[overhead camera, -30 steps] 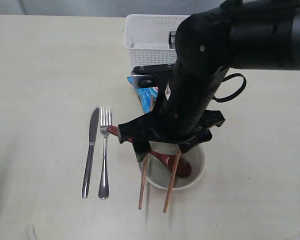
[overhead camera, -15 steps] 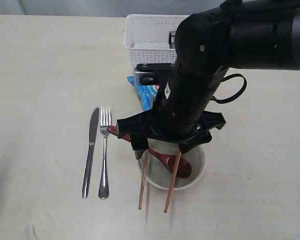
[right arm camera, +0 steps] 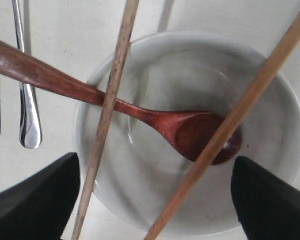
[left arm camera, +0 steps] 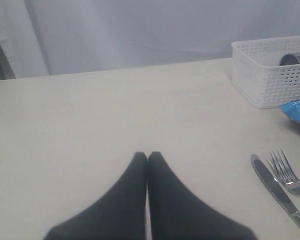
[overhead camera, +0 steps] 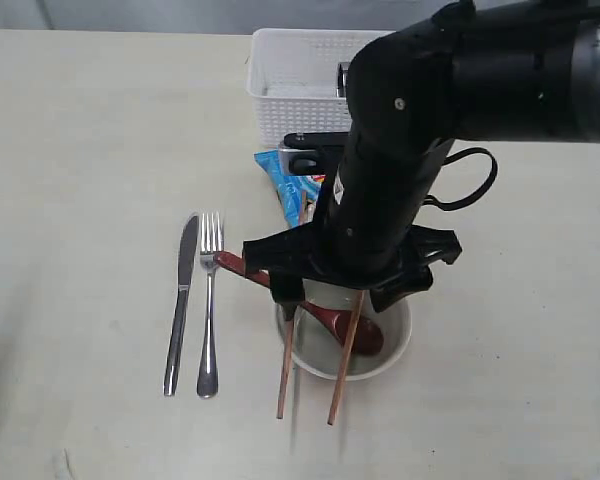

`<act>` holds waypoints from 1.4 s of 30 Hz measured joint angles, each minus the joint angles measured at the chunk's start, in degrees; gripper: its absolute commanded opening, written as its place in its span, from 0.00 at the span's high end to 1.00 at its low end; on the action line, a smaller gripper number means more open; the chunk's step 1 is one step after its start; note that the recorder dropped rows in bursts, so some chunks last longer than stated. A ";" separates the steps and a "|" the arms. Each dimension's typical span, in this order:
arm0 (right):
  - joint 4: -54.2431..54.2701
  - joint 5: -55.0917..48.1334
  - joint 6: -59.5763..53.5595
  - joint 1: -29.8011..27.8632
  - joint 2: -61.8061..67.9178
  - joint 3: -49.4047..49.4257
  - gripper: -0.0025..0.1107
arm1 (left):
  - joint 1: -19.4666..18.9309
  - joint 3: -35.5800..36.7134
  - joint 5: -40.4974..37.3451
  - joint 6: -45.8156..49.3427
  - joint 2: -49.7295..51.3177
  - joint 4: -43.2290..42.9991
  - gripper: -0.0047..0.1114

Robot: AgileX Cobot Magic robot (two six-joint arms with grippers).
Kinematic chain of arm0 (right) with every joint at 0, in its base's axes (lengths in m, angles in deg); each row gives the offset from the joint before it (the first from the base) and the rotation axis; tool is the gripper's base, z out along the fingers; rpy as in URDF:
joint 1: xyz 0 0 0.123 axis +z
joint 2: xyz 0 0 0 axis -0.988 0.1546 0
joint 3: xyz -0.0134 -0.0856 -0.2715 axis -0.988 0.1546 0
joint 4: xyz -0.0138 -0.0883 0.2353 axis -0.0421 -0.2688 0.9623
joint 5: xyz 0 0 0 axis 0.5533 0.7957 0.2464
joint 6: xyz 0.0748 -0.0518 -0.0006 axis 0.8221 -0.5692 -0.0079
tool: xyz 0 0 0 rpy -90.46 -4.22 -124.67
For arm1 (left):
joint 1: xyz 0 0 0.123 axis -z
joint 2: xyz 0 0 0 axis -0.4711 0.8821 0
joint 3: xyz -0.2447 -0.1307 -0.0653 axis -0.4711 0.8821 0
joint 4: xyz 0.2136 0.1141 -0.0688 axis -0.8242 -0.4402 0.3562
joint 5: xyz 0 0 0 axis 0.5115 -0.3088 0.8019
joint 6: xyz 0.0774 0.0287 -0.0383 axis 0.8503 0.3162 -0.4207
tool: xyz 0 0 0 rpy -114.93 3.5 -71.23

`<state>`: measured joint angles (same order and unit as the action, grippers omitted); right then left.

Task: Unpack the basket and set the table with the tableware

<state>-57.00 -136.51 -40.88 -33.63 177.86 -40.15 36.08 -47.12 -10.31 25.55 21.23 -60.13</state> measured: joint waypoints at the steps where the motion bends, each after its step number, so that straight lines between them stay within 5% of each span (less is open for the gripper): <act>1: 0.12 0.00 0.00 0.00 0.49 0.00 0.30 | 0.00 0.00 0.00 0.00 0.00 0.00 0.96; 34: 1.43 3.26 -4.63 1.94 4.41 -1.61 0.30 | 0.00 0.00 0.00 0.00 0.00 0.00 0.96; 39: 1.43 2.85 -5.29 2.06 6.26 -1.61 0.46 | 0.00 0.00 0.00 0.00 0.00 0.00 0.96; 42: 1.43 2.44 -5.74 2.16 6.26 -1.61 0.46 | 0.00 0.00 0.00 0.00 0.00 0.00 0.96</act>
<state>-55.57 -134.07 -46.62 -31.47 184.12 -41.76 36.08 -47.12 -10.31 25.55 21.23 -60.13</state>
